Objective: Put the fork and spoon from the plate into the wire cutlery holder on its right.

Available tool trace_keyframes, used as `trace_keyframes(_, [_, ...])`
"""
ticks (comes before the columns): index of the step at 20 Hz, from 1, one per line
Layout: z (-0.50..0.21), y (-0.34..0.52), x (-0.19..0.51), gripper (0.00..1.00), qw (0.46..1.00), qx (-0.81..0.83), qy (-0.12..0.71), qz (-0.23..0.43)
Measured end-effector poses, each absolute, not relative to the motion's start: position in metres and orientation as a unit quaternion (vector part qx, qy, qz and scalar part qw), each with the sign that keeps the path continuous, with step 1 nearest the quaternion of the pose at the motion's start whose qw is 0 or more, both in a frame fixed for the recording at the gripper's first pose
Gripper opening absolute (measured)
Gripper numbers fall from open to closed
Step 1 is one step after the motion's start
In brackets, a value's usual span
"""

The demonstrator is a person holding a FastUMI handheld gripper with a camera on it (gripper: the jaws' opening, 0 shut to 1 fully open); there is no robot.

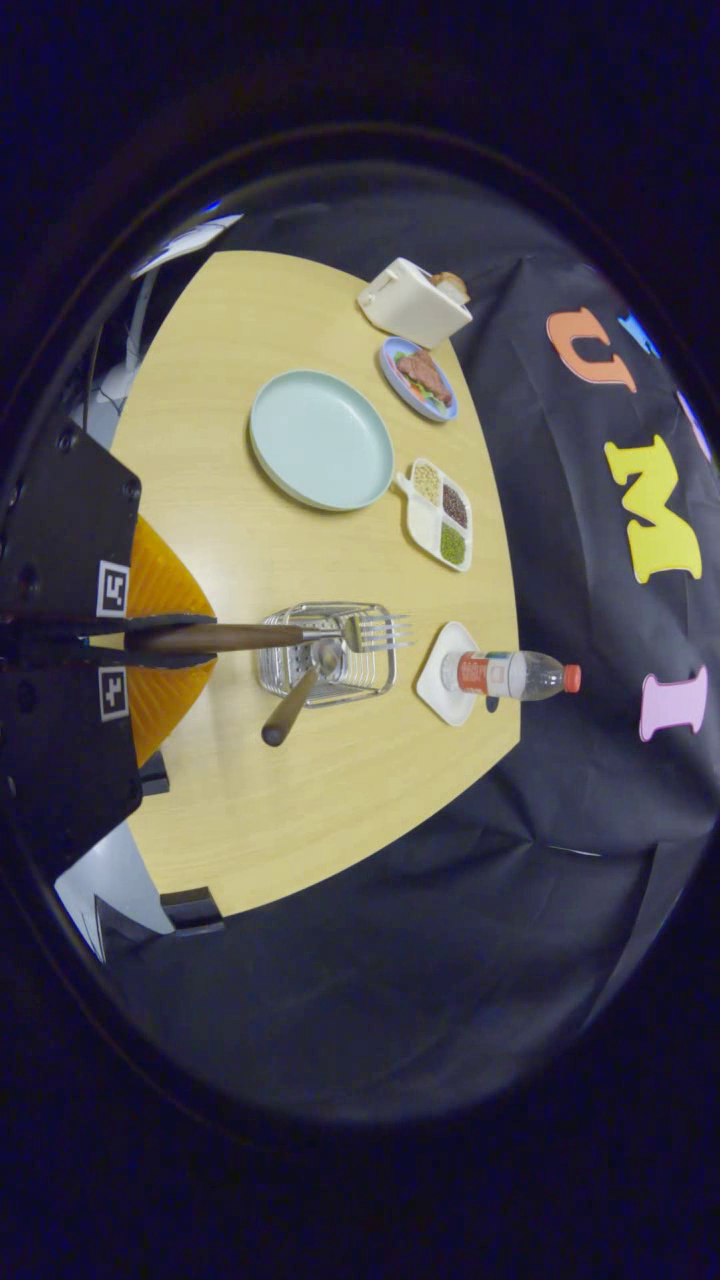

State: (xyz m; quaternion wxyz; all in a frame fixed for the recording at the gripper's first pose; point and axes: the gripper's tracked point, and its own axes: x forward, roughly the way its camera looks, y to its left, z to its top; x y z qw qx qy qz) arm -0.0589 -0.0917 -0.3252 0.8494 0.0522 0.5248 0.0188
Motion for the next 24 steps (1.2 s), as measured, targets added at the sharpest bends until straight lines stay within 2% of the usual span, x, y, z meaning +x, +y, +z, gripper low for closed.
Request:
trace_keyframes(5, [-0.318,-0.094,-0.052,0.09,0.859,0.057,0.509,0.021])
trace_keyframes(8, [-0.306,-0.093,-0.042,0.17,0.872,0.061,0.485,0.022])
trace_keyframes(11, [-0.293,-0.093,-0.034,0.36,0.883,0.059,0.466,0.021])
trace_keyframes(17, [-0.269,-0.082,-0.019,0.8,0.903,0.033,0.428,0.022])
trace_keyframes(21, [-0.248,-0.067,-0.005,0.88,0.916,0.025,0.4,0.026])
trace_keyframes(24, [-0.217,-0.051,0.011,0.89,0.937,0.005,0.347,0.028])
